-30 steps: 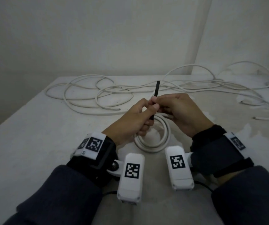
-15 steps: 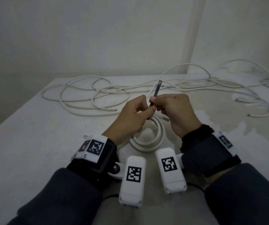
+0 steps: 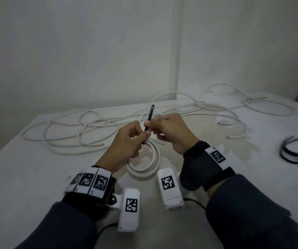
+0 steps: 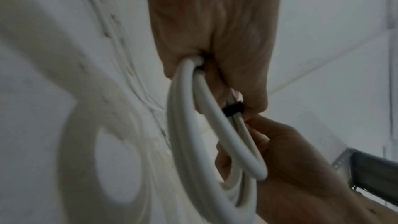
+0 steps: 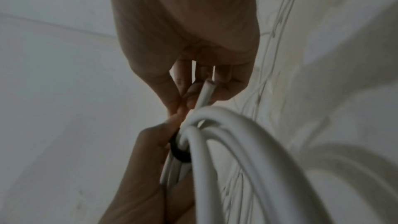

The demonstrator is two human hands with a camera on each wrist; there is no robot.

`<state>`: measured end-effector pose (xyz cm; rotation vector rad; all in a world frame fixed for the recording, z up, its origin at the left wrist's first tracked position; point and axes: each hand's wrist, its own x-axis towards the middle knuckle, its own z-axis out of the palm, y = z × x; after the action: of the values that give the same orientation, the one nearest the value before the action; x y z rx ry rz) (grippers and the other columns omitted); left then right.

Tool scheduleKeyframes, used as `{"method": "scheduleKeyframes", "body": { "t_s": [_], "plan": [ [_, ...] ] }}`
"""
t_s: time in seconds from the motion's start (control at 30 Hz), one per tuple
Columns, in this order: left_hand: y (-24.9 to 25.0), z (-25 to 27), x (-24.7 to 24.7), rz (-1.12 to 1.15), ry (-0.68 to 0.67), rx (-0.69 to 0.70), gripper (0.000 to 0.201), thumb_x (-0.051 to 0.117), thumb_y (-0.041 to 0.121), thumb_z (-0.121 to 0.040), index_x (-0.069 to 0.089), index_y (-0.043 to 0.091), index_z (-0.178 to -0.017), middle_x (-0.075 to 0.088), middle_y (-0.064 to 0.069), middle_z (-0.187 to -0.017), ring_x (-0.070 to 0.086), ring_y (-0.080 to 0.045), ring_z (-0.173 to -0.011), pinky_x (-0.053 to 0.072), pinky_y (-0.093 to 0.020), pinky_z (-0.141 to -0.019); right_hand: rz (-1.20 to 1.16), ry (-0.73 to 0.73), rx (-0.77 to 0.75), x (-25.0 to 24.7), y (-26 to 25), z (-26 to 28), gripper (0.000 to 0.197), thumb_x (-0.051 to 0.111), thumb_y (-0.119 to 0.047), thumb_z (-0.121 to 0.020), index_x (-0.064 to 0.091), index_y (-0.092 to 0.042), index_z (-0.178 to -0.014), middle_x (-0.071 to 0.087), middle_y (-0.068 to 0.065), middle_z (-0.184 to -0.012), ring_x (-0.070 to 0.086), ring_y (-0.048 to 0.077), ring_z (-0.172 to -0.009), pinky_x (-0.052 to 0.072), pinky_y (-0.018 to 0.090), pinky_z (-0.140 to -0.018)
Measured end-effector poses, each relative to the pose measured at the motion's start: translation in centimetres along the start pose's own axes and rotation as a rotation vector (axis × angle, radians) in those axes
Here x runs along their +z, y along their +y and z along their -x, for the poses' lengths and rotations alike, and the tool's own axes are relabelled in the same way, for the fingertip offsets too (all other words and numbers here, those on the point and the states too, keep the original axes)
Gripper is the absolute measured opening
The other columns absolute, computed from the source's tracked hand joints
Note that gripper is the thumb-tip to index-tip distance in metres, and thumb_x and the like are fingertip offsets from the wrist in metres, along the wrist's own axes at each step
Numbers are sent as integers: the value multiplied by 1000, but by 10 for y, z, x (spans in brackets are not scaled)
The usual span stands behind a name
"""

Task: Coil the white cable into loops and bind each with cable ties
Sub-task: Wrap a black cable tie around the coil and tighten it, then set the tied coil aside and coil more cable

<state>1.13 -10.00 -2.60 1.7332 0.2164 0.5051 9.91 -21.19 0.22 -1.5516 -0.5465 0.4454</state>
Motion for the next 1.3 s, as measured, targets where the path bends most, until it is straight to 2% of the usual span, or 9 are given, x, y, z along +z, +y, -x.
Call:
{"method": "scheduleKeyframes", "body": {
  "t_s": [0.33,0.57,0.67,0.77,0.9,1.0,1.1,1.2,1.3],
  "plan": [
    [25,-78,107,83,-23,20,35,58,7,-92,37,12,-64,45,-8,-57,26,-11,-39,24,-16,-37,246,-203,89,-129,-14,6,22,67,-26,-89,70,-8,-102,71,9,-87,67,14,-73,55,23,-63],
    [20,-131,185,-66,-112,9,28,63,30,-90,50,10,-76,56,-7,-67,43,-12,-38,36,-24,-44,425,27,150,-200,-4,-24,9,64,-4,-88,68,3,-93,66,15,-71,64,12,-51,55,24,-50],
    [16,-158,194,-338,-132,0,44,60,47,-88,56,12,-113,58,-5,-108,61,-18,-87,46,-28,-74,318,215,226,-242,5,-43,6,66,3,-84,65,9,-85,61,15,-66,63,17,-51,58,28,-54],
    [7,-188,173,-549,33,90,57,61,35,-90,41,13,-137,33,-14,-142,40,-30,-129,34,-38,-106,248,497,282,-298,21,-64,12,60,4,-87,58,-4,-77,62,13,-77,63,20,-63,57,27,-55],
    [-6,-220,138,-875,143,10,67,53,30,-94,18,18,-151,5,-7,-160,4,-28,-146,13,-48,-115,303,690,366,-342,34,-75,18,54,-16,-95,61,-3,-105,64,16,-106,65,30,-102,56,30,-80],
    [-21,-234,117,-947,59,-173,73,46,40,-92,11,20,-153,10,-8,-160,8,-32,-146,13,-51,-116,687,654,471,-344,34,-75,37,48,-32,-98,59,-6,-121,62,12,-124,59,27,-115,47,28,-85],
    [-23,-229,113,-1027,55,-233,58,46,40,-95,27,27,-148,24,-9,-154,19,-36,-139,18,-51,-112,550,739,512,-350,32,-87,39,50,-20,-95,53,-3,-130,53,18,-135,51,32,-125,48,26,-83],
    [-19,-224,115,-1070,80,-146,29,46,36,-97,61,28,-122,47,-11,-134,36,-37,-124,26,-44,-102,674,753,565,-346,30,-96,64,50,-37,-89,36,-6,-143,36,19,-149,37,39,-133,32,44,-111],
    [-9,-217,118,-851,237,-10,25,48,31,-97,70,21,-105,55,-15,-119,51,-35,-110,30,-44,-96,750,775,513,-320,21,-96,70,57,-32,-81,33,-8,-142,34,27,-145,35,43,-130,28,47,-111]
  ]
}}
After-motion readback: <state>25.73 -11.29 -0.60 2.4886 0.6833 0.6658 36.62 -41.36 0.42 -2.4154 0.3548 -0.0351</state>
